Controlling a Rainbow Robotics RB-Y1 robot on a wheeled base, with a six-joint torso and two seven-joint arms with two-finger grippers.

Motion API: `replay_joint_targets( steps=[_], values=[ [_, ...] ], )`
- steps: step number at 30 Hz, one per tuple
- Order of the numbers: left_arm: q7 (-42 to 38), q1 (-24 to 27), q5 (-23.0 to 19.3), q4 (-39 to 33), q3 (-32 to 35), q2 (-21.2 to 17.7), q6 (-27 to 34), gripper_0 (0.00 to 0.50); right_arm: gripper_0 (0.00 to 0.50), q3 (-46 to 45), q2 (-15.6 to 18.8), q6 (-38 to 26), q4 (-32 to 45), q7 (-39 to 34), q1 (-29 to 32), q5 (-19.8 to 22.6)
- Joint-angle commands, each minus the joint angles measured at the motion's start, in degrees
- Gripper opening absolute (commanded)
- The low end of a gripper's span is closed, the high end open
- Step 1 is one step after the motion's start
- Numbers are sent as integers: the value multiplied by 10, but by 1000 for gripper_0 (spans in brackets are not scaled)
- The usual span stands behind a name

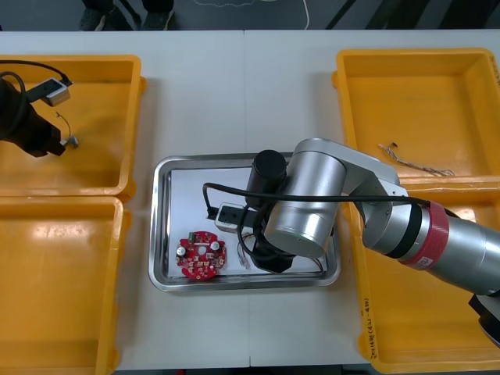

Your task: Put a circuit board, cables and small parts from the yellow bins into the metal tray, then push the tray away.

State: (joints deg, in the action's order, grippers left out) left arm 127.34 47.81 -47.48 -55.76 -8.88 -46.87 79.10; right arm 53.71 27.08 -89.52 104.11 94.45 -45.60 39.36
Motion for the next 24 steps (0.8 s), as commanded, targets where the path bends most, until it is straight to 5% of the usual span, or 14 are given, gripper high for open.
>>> replay_joint_targets(
  steps=[1,10,24],
  values=[
    [-3,10,-15,-6,-5,-27,-26,500,449,7,-4,6,7,-23,-27,-6],
    [-2,-3,-17,-5,-5,-26,-45,500,449,-16,-4,0,7,-26,-35,-11],
    [3,-23,-16,-5,-5,-18,-64,500,449,-183,-7,-137,42,-17,-47,43]
  ],
)
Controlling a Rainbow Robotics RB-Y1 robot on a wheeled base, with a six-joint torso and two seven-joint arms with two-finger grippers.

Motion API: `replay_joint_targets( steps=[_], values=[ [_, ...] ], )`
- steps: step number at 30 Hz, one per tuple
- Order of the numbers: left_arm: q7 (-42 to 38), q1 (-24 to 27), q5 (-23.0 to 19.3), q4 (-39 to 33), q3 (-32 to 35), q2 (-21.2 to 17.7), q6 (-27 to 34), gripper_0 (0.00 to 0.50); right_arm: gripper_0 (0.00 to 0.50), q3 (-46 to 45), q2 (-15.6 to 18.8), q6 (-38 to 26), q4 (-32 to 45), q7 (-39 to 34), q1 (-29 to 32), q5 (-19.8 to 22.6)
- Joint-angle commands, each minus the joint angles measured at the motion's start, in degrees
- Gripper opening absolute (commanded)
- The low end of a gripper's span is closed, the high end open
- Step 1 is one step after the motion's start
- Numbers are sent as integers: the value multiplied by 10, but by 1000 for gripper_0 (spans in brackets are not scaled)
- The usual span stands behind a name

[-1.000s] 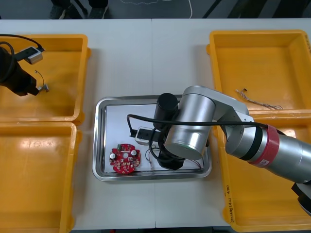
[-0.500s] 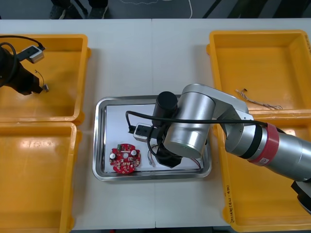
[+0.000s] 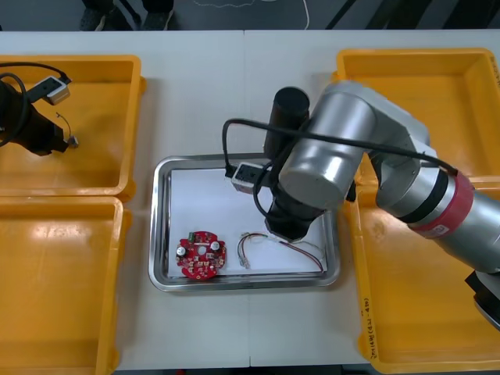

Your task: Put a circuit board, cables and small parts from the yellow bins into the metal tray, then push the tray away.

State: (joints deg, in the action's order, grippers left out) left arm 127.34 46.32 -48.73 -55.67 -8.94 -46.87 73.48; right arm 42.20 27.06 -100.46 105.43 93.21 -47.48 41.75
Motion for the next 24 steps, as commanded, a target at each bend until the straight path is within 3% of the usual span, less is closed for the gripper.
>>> replay_joint_targets(
  steps=[1,9,18,24],
  values=[
    [3,-9,-1,-6,-5,-17,-9,500,451,-85,-6,-39,30,-3,-28,26],
    [3,-13,3,-3,-5,-5,-19,500,449,-186,19,-82,32,15,-31,74],
    [3,-15,11,-3,-5,7,-24,500,451,-270,59,-95,31,27,-31,82],
    [3,-18,22,-3,-5,16,-24,500,451,-301,84,-95,-14,27,-43,93]
  ],
)
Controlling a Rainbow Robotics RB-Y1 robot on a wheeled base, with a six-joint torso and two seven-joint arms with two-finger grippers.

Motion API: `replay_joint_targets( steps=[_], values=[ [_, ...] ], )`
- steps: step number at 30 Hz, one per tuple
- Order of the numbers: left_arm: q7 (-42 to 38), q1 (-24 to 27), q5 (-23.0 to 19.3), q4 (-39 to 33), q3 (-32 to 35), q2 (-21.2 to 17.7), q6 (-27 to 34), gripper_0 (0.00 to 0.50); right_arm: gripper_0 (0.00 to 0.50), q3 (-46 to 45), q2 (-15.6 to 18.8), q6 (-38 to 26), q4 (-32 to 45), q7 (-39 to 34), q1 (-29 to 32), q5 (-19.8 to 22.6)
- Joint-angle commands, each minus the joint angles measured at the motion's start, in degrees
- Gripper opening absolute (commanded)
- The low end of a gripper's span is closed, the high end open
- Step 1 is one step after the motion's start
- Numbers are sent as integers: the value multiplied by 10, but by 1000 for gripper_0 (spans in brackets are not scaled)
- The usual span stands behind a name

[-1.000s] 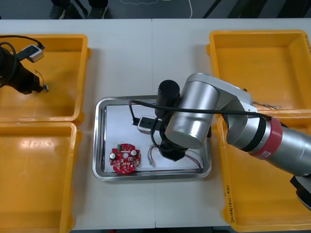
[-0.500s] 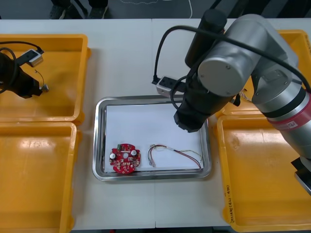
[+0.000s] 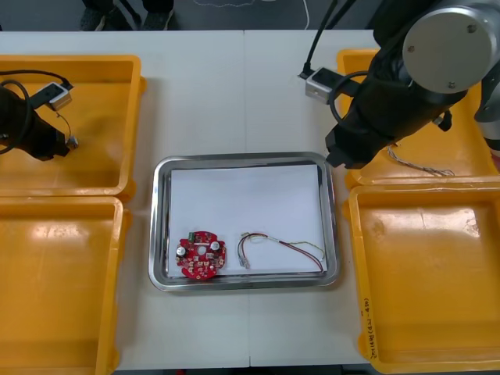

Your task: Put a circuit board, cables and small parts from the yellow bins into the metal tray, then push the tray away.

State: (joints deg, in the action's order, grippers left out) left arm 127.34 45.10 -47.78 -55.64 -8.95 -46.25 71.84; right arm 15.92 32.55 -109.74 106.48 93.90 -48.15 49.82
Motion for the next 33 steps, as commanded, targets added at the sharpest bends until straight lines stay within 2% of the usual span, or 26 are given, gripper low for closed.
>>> replay_joint_targets(
  steps=[1,12,17,25,26,28,29,30,33],
  values=[
    [3,-6,15,-3,-5,12,-7,500,451,-48,30,-3,-34,21,-36,12],
    [3,-9,22,-3,-5,21,-7,500,451,-118,45,-3,-121,30,-36,-17],
    [4,-8,23,-3,-5,26,-9,500,449,-146,65,-3,-163,109,-36,-33],
    [5,-8,28,-3,-5,33,-14,500,450,-180,69,-3,-240,233,-36,-59],
    [5,-8,28,-3,-5,32,-14,476,449,-180,70,-1,-244,241,-36,-61],
    [6,-8,27,-3,-5,32,-14,269,450,-179,69,8,-250,259,-35,-69],
    [7,-8,28,-3,-5,33,-14,196,449,-179,69,12,-253,264,-35,-71],
    [8,-8,28,-3,-5,33,-14,82,450,-180,69,20,-260,278,-35,-74],
    [9,-8,28,-3,-5,32,-14,4,449,-179,69,40,-273,309,-32,-79]
  ],
)
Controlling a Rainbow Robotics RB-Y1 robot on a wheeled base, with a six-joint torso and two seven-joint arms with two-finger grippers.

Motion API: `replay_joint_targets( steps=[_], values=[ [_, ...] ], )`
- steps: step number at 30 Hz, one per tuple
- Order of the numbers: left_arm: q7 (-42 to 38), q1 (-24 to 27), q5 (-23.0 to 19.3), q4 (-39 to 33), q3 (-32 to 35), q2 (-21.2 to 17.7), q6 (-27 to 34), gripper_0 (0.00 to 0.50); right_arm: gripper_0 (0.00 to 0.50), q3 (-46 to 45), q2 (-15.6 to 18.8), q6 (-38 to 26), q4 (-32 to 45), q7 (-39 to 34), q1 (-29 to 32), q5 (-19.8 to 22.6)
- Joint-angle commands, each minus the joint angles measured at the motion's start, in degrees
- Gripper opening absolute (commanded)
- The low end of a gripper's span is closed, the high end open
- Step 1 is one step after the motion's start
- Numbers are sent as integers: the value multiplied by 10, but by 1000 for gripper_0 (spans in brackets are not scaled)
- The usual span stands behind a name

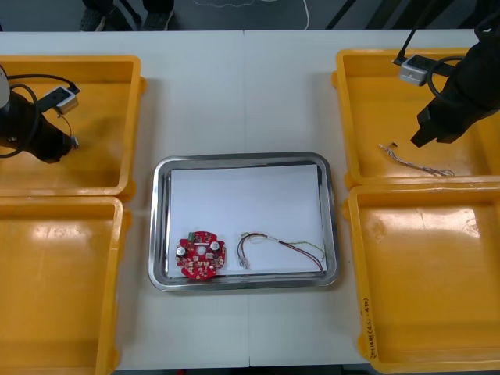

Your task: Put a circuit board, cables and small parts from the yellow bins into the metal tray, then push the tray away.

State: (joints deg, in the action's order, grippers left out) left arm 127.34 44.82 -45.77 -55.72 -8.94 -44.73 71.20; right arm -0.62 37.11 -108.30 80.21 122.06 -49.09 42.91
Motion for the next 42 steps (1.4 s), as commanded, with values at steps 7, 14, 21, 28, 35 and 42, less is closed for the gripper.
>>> replay_joint_targets(
  steps=[7,14,21,28,35,42],
  values=[
    [9,-4,6,-3,1,16,3,0,449,-11,23,78,-17,65,4,-16],
    [-3,1,2,-36,52,1,90,0,449,11,22,124,-17,77,27,-20],
    [-57,4,9,-94,91,-26,177,0,451,28,20,166,-17,85,53,-28],
    [-141,18,4,-151,97,-52,262,0,449,41,19,198,-17,85,72,-33],
    [-237,27,-3,-216,112,-58,345,0,449,58,17,215,-18,86,84,-40],
    [-350,28,-19,-290,114,-59,388,0,449,75,16,218,-17,85,88,-51]
  ],
)
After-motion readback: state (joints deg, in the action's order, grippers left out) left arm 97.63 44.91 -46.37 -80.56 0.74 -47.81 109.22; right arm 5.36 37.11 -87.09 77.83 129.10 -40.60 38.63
